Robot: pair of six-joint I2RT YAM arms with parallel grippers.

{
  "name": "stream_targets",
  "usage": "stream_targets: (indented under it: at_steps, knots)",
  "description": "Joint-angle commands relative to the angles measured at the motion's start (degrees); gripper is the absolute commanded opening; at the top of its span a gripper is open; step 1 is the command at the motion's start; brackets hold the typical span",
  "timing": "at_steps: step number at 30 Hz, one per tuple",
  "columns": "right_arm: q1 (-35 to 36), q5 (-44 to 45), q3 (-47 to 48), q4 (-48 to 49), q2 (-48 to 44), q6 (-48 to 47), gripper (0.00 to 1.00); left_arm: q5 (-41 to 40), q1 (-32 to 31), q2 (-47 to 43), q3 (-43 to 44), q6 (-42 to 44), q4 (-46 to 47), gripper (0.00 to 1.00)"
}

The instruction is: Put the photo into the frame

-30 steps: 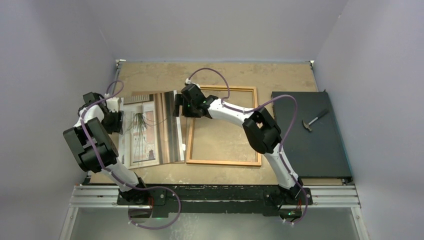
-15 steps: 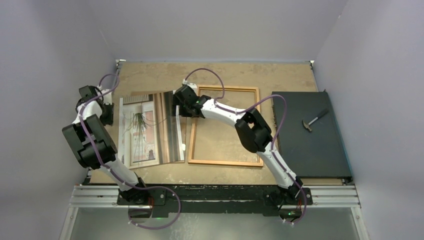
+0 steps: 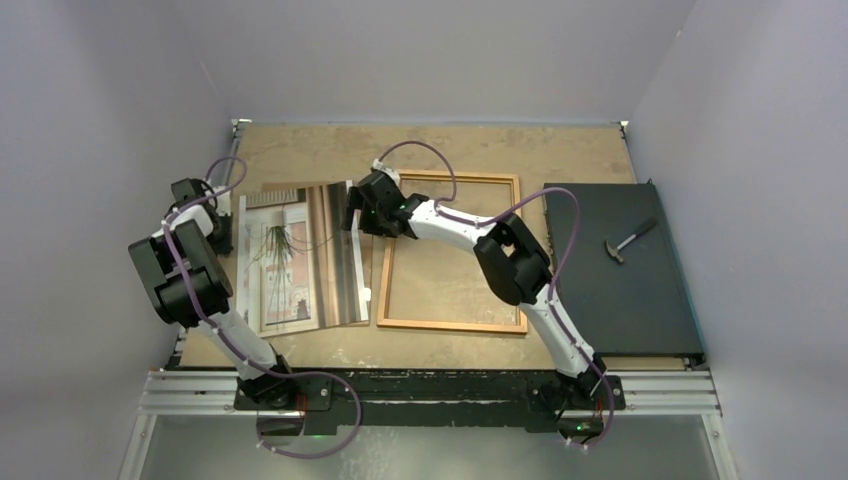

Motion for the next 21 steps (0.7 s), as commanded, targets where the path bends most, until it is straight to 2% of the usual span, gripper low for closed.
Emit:
stream_targets:
  at_steps: [1, 9, 15, 21]
  knots:
    - [0.31, -5.62, -3.65, -0.66, -0.58, 4.83, 0.89, 0.14, -2.62, 1.44, -4.7, -1.53, 1.79, 0.26]
    - [0.28, -12.96, -7.35, 5.97, -3.69, 8.52, 0.9, 2.71, -5.06, 1.93, -4.85, -2.61, 0.29, 0.23]
    - [0.19, -15.64, -10.53, 11.33, -7.51, 10.05, 0.89, 4.21, -5.48, 1.82, -5.44, -2.57, -0.75, 0.18]
    - [0.11, -16.66, -11.05, 12.65, -9.77, 10.37, 0.87, 4.13, -5.99, 1.35, -7.15, -2.17, -0.23, 0.18]
